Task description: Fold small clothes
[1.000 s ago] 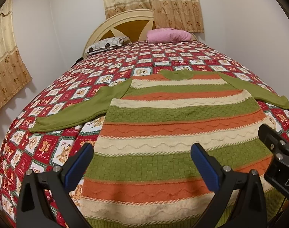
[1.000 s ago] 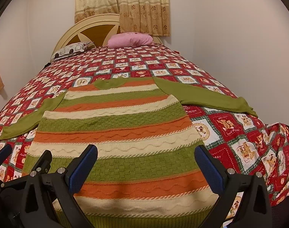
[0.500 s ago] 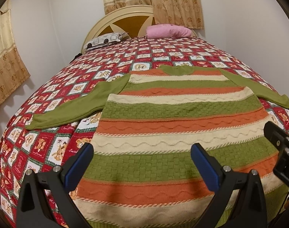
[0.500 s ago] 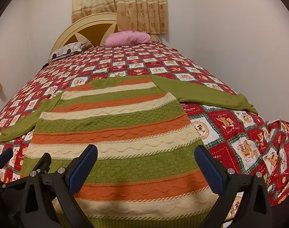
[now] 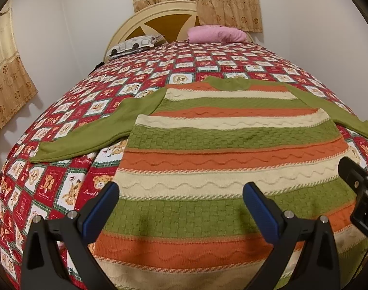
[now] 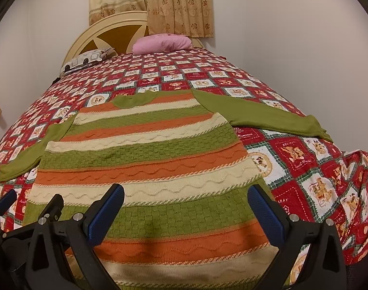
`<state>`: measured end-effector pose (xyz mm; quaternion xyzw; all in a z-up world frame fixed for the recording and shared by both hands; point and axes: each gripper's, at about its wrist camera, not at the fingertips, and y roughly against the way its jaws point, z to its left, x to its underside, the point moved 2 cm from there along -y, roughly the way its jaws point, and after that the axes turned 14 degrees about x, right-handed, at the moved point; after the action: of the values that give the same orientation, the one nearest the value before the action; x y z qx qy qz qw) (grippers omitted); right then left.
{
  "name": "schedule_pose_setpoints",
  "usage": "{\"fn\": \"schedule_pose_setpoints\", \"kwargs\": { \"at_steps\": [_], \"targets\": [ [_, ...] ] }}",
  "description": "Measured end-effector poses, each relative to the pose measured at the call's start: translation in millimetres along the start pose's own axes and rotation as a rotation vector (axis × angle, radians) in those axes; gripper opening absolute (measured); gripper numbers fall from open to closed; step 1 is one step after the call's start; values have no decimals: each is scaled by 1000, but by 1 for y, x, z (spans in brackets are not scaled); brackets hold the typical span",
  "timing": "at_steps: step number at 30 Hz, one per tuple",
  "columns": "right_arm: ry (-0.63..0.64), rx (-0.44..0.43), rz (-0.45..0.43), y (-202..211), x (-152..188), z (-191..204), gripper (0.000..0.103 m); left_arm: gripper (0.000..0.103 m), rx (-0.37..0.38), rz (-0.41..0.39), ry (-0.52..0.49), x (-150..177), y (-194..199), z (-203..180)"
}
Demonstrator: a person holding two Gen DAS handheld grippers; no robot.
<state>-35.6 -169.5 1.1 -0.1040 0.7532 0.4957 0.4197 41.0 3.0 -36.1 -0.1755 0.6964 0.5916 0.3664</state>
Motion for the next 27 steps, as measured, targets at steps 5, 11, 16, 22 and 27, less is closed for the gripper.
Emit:
{"fn": "schedule_pose_setpoints", "kwargs": {
  "at_steps": [5,11,16,22,27],
  "targets": [
    [2,-3,8,-4,1,2,102,103,0,7,1,0,-3,1],
    [8,-4,10,-6,1,4,102,103,0,13,5,0,-6,2],
    [9,-4,13,-8,1,5,102,103,1,18,7,0,-8,4],
    [6,-2,13,-10,-2,4,102,103,1,24,13,-1,-12,6],
    [6,3,26,-18,-7,4,102,103,-2,39,17,-5,-20,7]
  ]
}}
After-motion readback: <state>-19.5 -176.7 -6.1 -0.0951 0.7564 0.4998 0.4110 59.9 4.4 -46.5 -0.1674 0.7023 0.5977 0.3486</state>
